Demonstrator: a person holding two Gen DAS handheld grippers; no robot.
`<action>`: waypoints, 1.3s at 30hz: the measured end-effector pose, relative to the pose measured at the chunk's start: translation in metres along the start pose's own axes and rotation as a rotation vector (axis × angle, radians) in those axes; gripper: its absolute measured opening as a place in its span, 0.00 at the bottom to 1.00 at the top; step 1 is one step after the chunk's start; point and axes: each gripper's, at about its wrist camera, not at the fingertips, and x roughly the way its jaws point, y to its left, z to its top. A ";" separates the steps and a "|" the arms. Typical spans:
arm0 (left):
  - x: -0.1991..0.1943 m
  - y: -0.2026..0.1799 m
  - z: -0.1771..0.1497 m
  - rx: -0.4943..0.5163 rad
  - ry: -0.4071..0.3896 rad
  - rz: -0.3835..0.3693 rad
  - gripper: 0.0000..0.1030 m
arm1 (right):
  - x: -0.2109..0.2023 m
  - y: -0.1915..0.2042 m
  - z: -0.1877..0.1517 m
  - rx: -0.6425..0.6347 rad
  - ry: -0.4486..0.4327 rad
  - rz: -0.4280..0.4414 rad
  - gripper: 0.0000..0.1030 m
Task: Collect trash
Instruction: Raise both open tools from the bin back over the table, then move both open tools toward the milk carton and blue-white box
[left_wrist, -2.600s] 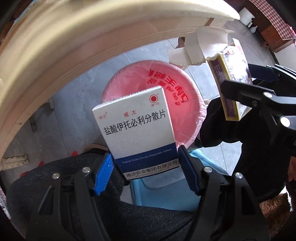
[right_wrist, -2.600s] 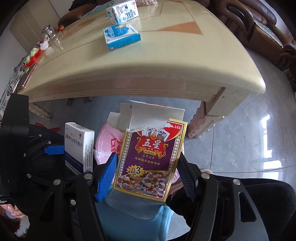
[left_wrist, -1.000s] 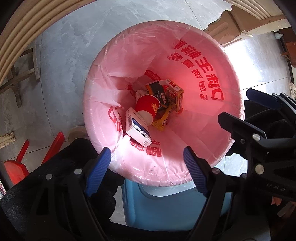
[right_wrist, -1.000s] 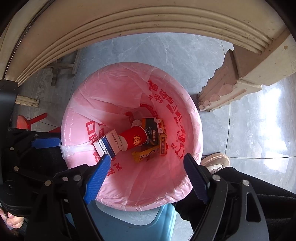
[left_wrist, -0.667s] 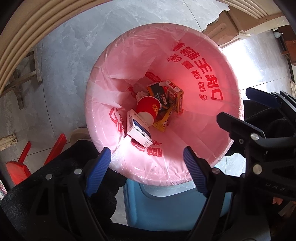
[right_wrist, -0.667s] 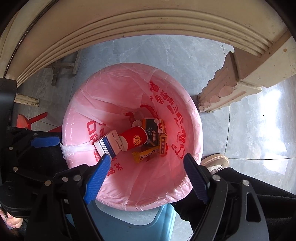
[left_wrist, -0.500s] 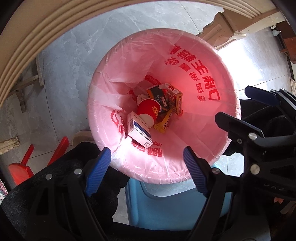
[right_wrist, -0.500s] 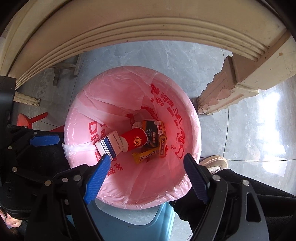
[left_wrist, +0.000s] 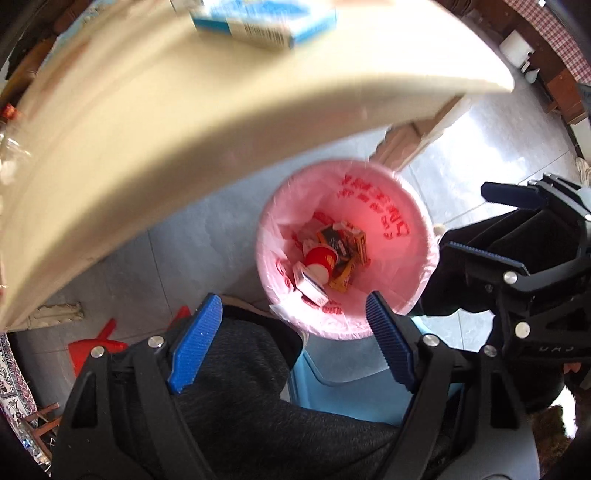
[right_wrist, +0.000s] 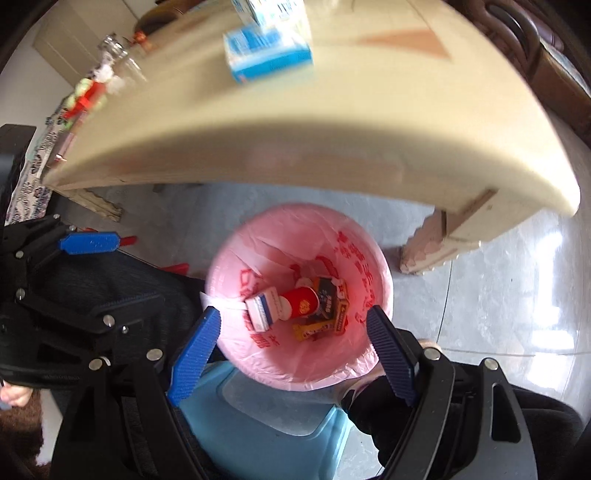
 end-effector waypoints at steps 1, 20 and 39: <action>-0.018 0.004 0.004 0.002 -0.031 0.004 0.76 | -0.012 0.003 0.004 -0.011 -0.015 0.012 0.78; -0.202 0.072 0.155 0.055 -0.103 0.025 0.80 | -0.200 0.021 0.136 -0.121 -0.223 0.114 0.92; -0.144 0.064 0.263 0.155 0.019 0.006 0.80 | -0.191 0.037 0.210 -0.240 -0.193 0.120 0.92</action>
